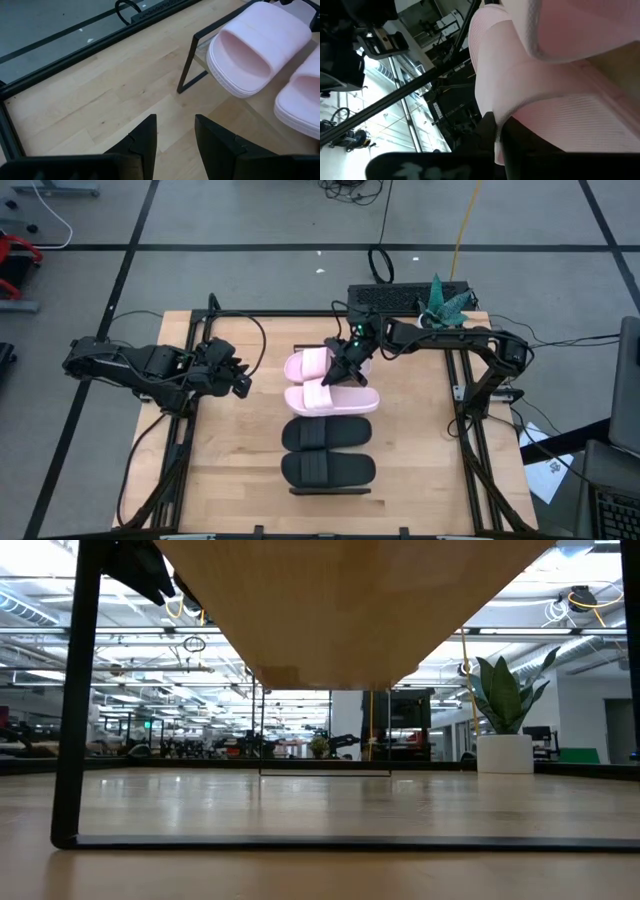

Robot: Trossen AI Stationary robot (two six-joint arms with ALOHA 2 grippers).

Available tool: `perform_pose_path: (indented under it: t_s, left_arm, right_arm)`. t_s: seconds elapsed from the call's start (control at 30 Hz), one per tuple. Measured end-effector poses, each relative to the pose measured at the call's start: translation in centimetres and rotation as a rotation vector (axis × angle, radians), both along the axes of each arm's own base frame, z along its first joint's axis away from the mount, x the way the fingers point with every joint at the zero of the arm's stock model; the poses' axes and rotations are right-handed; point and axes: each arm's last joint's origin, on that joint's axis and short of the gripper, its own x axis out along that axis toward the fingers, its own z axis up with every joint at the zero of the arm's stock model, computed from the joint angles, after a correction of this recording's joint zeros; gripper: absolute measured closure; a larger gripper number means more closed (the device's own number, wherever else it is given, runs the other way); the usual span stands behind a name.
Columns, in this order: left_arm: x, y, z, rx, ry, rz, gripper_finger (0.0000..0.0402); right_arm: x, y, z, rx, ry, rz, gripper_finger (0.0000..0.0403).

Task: Pick and place slides into the shelf
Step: Put the pink slides on the shelf

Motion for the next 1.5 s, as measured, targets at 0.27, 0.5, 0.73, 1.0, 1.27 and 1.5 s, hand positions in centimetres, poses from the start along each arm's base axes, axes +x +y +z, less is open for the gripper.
perform_pose_path:
  t_s: [0.27,0.5,0.73,1.0,1.27,1.5]
  left_arm:
    - [0.0,0.0,0.0,0.000,0.000,0.000,0.0272]
    - [0.0,0.0,0.0,0.001,0.000,0.000,0.0272]
    - [0.0,0.1,0.1,0.034,-0.008,0.021,0.0272]
    - [0.0,0.1,0.1,0.027,-0.018,0.036,0.0272]
    - [0.0,0.1,0.1,0.020,-0.026,0.045,0.0272]
    - [0.4,0.0,0.3,0.014,-0.069,0.036,0.0272]
  right_arm:
    - [-0.3,-0.8,0.1,0.006,-0.001,-0.018,0.0401]
    - [-0.4,-0.9,0.0,0.001,-0.001,-0.014,0.0401]
    - [-0.5,-0.8,-0.2,-0.023,0.005,-0.002,0.0401]
    - [-0.7,-0.7,0.2,-0.034,-0.005,-0.010,0.0401]
    - [-1.1,-0.7,0.4,-0.068,-0.005,-0.021,0.0401]
    - [-1.4,-0.6,0.0,-0.107,0.015,-0.015,0.0401]
